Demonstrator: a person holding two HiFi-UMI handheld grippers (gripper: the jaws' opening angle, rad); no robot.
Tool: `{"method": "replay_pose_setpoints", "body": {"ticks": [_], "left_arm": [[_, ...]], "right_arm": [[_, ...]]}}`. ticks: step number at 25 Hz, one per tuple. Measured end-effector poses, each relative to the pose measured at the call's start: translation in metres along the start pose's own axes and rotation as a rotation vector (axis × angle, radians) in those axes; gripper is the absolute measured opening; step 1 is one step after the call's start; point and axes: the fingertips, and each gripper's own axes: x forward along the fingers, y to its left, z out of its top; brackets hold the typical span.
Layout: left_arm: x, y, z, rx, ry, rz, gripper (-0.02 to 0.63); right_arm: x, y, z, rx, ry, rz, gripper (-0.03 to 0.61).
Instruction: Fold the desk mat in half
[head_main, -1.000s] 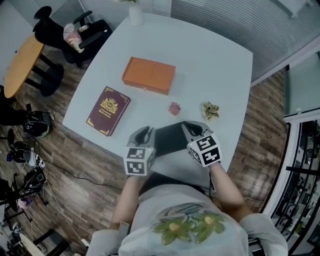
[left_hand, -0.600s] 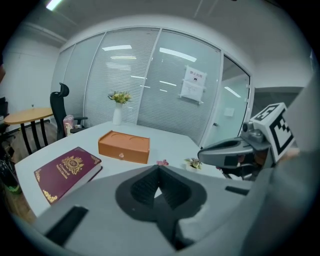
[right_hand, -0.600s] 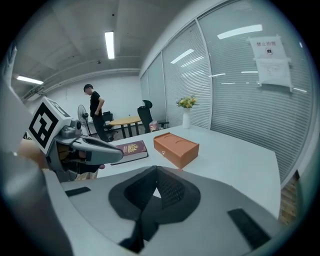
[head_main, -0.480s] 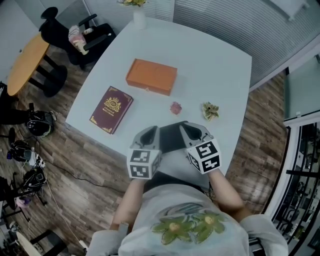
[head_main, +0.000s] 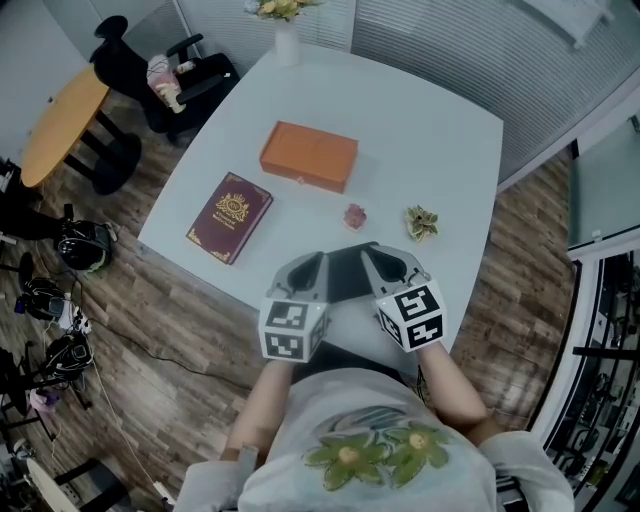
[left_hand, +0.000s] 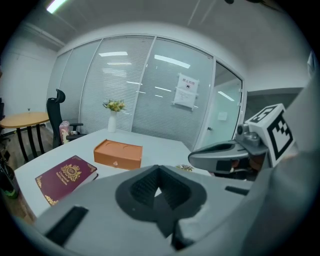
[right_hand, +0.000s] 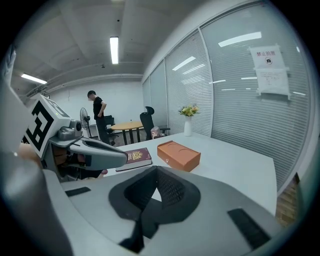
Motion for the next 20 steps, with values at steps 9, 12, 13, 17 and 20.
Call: {"method": "replay_pose_setpoints", "body": {"ticks": [9, 12, 13, 17, 20], "left_arm": [[-0.015, -0.011, 0.012, 0.014, -0.039, -0.021, 0.005], [-0.018, -0.013, 0.009, 0.022, -0.045, -0.027, 0.005], [-0.019, -0.015, 0.008, 0.024, -0.043, -0.028, 0.005], [-0.024, -0.019, 0.006, 0.031, -0.028, -0.033, 0.005], [-0.027, -0.019, 0.005, 0.029, -0.027, -0.032, 0.005]], "right_arm": [[-0.014, 0.014, 0.006, -0.029, -0.019, -0.004, 0.017], [-0.018, 0.016, 0.006, -0.033, -0.023, -0.006, 0.017], [-0.019, 0.016, 0.006, -0.033, -0.024, -0.007, 0.017], [-0.025, 0.018, 0.005, -0.033, -0.024, -0.01, 0.017], [-0.028, 0.019, 0.005, -0.035, -0.025, -0.013, 0.017]]}}
